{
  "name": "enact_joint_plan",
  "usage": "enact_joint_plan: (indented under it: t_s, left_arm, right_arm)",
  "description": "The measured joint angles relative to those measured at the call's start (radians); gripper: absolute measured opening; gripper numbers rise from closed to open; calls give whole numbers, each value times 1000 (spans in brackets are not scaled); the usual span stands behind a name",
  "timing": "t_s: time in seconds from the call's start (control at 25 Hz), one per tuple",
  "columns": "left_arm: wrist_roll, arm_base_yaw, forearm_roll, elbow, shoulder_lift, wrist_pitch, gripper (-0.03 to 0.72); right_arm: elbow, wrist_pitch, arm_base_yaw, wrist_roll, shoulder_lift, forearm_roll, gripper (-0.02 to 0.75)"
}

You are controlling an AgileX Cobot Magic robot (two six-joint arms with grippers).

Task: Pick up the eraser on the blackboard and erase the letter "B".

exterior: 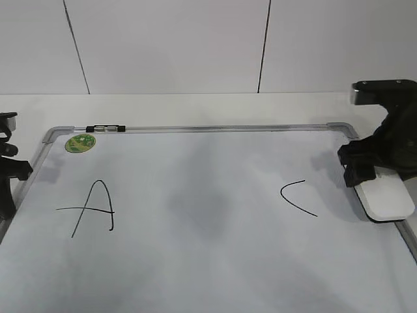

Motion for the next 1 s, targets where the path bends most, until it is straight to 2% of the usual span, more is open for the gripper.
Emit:
enact_joint_plan:
  t_s: [1.0]
  left_arm:
    - [0, 0, -2, 0, 0, 0, 17]
  right_arm:
    - [0, -4, 0, 0, 49, -4, 536]
